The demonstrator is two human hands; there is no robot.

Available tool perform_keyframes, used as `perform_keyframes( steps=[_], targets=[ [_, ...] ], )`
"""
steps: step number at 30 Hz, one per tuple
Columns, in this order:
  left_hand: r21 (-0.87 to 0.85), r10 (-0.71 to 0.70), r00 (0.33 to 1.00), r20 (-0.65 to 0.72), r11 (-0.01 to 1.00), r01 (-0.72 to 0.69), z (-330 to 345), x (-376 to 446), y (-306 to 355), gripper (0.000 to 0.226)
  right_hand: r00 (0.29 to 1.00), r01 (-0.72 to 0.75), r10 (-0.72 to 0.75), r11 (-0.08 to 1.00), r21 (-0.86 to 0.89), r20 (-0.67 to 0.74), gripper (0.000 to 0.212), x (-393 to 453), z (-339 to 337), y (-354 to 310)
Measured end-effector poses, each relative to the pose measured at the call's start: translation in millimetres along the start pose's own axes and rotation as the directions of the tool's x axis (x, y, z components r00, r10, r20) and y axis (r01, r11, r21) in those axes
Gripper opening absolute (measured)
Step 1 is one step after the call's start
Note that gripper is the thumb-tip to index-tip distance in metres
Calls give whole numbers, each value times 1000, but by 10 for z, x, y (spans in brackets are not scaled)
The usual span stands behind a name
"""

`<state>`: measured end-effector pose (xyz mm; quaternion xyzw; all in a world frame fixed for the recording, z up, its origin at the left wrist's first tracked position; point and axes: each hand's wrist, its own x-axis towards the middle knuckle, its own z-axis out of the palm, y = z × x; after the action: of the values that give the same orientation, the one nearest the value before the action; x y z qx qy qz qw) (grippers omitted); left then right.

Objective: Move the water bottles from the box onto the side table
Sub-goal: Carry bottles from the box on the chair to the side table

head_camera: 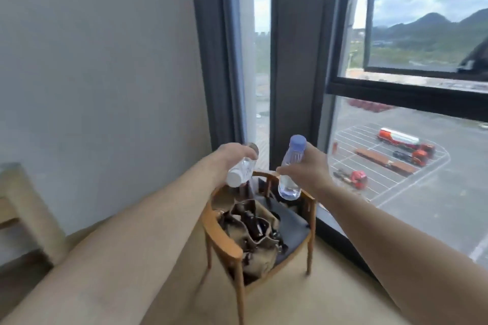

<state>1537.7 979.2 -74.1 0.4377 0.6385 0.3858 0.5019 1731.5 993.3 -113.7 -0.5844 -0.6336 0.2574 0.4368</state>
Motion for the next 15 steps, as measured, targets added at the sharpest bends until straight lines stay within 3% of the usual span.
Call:
perform_keyframes(
  steps=[3,7,11,15],
  targets=[
    [-27,26,983,-184,999,-31,-915,-192,-210,48,988,44,-52,997,57,143,40,-67,811,-551],
    [-143,16,900,-436,986,-86,-1989,-482,-595,58,937,124,-150,987,99,316,34,-221,1859,-1226],
    [-244,-50,803,-594,962,-121,-2980,-761,-1009,36,838,209,-254,967,146,483,40,-402,2911,-1828],
    [-286,-114,662,-740,945,-157,-3939,-928,-1430,40,718,279,-344,939,202,605,44,-588,4040,-2401]
  ],
)
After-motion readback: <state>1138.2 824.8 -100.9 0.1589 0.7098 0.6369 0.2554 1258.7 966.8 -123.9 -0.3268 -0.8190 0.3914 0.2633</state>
